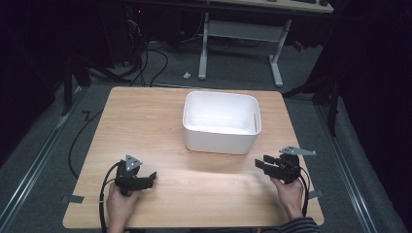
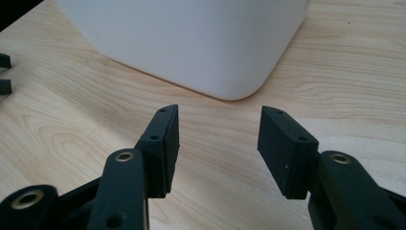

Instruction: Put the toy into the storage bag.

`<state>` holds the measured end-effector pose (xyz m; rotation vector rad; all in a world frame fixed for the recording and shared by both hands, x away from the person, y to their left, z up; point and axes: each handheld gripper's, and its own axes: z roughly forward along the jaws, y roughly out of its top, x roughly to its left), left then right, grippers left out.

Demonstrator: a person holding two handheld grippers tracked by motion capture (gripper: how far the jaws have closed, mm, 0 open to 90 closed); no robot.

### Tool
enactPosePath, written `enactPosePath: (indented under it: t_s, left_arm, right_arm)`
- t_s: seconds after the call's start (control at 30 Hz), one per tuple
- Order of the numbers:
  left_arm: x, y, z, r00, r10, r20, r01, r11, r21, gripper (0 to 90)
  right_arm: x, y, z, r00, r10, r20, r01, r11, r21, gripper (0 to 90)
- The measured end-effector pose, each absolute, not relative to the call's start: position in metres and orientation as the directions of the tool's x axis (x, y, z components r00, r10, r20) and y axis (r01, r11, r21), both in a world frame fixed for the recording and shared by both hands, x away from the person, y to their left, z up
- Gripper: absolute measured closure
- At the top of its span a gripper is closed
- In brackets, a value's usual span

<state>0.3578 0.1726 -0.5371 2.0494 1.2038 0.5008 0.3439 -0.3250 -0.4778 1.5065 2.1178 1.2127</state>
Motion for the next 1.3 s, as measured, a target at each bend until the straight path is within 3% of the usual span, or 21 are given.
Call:
enactPosePath:
  t_s: [0.23,1.03,1.3]
  left_arm:
    - [0.358,0.173,-0.537,0.494,0.869,-0.018,0.599,-0.325,0.731,16.0]
    - [0.358,0.172,-0.537,0.493,0.870,-0.017,0.600,-0.326,0.731,15.9]
    - [0.358,0.172,-0.537,0.493,0.870,-0.016,0.600,-0.326,0.730,15.8]
  right_arm:
    - [0.343,-0.306,-0.500,-0.464,0.879,0.111,0.635,0.243,0.733,49.8]
    - [0.355,-0.290,-0.520,-0.442,0.897,-0.020,0.613,0.319,0.723,48.5]
    - [0.357,-0.287,-0.528,-0.450,0.893,-0.024,0.620,0.332,0.711,43.0]
